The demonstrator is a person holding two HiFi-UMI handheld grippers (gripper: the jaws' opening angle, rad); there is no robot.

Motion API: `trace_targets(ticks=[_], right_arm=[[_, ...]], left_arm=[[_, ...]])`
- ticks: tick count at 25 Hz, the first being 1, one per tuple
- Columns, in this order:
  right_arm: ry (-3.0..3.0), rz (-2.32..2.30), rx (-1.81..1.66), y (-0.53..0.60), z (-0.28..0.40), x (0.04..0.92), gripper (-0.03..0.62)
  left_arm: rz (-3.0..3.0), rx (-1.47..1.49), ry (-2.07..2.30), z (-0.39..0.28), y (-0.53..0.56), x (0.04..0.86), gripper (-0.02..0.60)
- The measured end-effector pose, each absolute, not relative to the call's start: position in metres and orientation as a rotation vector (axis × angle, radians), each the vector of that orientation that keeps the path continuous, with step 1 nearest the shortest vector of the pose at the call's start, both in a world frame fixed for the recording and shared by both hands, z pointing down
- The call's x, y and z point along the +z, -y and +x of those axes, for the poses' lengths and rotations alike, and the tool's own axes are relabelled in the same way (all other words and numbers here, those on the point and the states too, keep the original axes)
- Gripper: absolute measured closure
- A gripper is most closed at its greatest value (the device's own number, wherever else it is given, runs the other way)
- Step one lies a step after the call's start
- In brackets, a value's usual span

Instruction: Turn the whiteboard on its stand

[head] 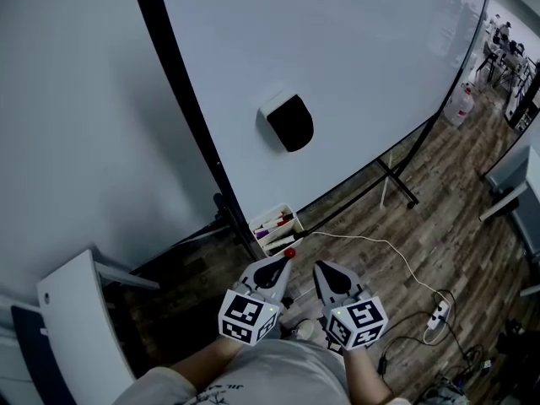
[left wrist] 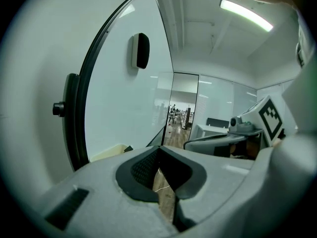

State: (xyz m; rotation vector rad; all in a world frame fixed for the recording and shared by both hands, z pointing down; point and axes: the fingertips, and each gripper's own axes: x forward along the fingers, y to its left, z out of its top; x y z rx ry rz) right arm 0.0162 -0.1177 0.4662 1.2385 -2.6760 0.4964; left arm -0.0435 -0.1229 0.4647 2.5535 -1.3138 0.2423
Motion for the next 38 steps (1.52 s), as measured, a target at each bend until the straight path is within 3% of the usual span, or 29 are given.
trace_targets(ticks=[38], right_arm=[[2.632,1.280,0.457,0.113,0.028,0.464,0.588]], left_arm=[[2.597,0.281,1.246,-0.018,0.118,0.468,0.571]])
